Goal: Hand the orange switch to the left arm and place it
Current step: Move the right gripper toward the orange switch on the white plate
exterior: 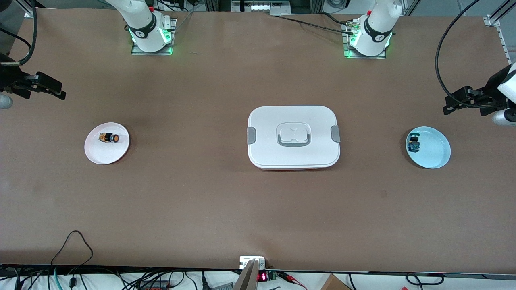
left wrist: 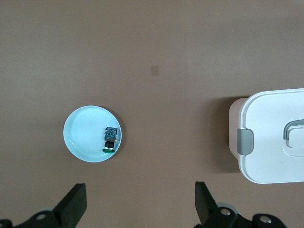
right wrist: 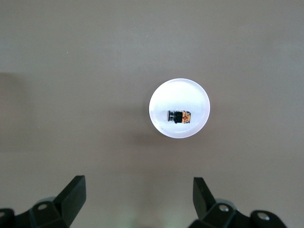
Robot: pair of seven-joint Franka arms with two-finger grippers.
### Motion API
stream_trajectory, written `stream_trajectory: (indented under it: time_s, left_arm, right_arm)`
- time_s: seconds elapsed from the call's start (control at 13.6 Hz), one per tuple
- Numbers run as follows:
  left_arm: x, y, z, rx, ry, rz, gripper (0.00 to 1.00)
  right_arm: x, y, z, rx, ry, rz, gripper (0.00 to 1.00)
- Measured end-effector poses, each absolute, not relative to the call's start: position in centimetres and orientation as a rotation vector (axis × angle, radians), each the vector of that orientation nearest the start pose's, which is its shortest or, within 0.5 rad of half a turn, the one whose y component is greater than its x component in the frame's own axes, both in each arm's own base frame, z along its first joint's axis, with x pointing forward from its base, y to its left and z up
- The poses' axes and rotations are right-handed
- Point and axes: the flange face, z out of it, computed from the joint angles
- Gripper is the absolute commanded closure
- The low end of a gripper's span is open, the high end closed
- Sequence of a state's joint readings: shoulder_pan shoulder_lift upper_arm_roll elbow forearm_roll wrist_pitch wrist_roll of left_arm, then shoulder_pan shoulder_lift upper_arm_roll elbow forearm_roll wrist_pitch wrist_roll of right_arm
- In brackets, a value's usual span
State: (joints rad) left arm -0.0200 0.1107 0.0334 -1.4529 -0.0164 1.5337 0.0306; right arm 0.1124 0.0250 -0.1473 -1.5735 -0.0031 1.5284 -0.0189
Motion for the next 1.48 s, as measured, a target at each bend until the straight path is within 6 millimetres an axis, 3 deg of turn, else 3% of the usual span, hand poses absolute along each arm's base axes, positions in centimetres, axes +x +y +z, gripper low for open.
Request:
stream_trajectory:
  time_s: [0.44, 0.74, 1.18, 1.48]
  left_arm:
    - [58.5, 0.5, 61.4, -3.155, 0.028, 0.047, 0.0]
    - [58.5, 0.5, 61.4, -3.155, 0.028, 0.047, 0.0]
    - [58.5, 0.5, 61.4, -3.155, 0.028, 0.047, 0.0]
    - [58.5, 0.5, 61.4, -3.155, 0.028, 0.047, 0.0]
  right_arm:
    - [55.6, -1.7, 60.2, -3.144, 0.022, 0.141, 0.0]
    - [56.9, -1.7, 57.4, -3.152, 0.018, 0.22, 0.0]
    - [57.8, -1.4, 56.5, -3.206, -0.014, 0.198, 0.0]
    - [59.6, -1.6, 54.1, -3.223, -0.041, 0.181, 0.0]
